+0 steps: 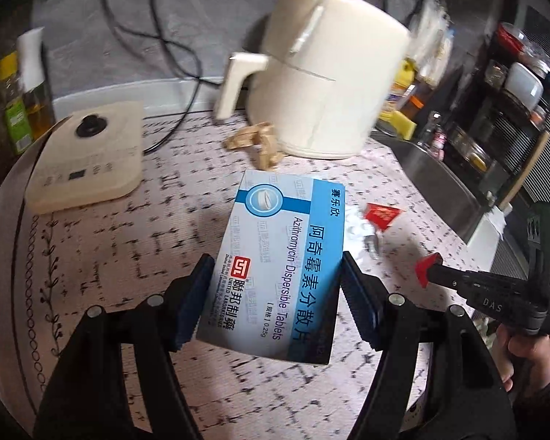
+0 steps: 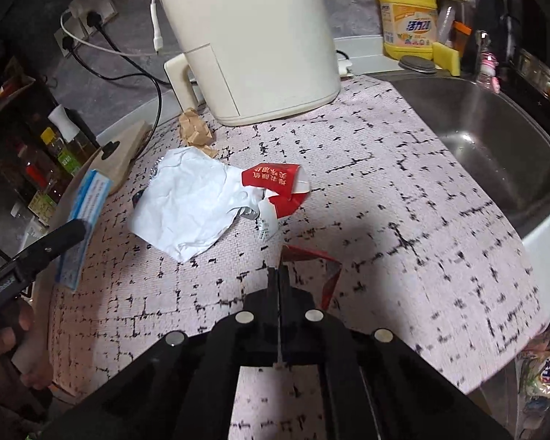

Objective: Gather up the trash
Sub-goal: 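Grasp the blue-white medicine box with the left tool while the right tool grasps the red packet, then carry the medicine box and red packet over the bin with both tools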

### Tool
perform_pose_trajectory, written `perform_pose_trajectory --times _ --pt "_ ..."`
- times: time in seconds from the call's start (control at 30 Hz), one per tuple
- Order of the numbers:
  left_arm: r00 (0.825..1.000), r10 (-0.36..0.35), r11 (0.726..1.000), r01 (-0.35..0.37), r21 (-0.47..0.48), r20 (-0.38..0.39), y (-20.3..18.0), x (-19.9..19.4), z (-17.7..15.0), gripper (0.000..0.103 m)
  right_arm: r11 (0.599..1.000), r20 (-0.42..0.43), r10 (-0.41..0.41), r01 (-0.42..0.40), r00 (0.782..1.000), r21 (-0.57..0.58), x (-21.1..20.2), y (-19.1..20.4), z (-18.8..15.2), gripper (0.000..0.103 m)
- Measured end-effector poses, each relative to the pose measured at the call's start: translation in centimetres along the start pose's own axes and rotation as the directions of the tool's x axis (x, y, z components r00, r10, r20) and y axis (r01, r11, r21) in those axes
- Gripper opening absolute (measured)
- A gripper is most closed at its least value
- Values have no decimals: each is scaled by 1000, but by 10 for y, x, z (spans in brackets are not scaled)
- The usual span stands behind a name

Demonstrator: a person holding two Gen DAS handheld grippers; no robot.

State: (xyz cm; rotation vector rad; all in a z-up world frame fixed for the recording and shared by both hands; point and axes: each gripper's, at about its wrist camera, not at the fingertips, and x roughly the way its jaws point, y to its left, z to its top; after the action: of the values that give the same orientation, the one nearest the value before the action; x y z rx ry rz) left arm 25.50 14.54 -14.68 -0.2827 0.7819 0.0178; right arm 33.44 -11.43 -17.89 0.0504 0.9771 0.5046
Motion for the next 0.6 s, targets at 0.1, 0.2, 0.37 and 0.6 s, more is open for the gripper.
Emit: perform_pose_trajectory --times 0.1,0.2,0.37,0.6 --pt "999 -31 999 30 30 15 -19 -1 2 69 1000 27 -6 5 1000 16 -21 -6 -7 1" --pt "998 -68 997 67 30 12 -40 1 0 69 999 49 -19 18 999 28 -41 -15 -13 1" --pt "993 -119 990 120 73 -11 -76 2 -7 69 996 72 -63 57 995 73 -78 -40 -31 1" --pt "978 -202 968 208 139 -56 -139 7 -24 69 980 88 -141 126 986 156 -129 -84 -67 1"
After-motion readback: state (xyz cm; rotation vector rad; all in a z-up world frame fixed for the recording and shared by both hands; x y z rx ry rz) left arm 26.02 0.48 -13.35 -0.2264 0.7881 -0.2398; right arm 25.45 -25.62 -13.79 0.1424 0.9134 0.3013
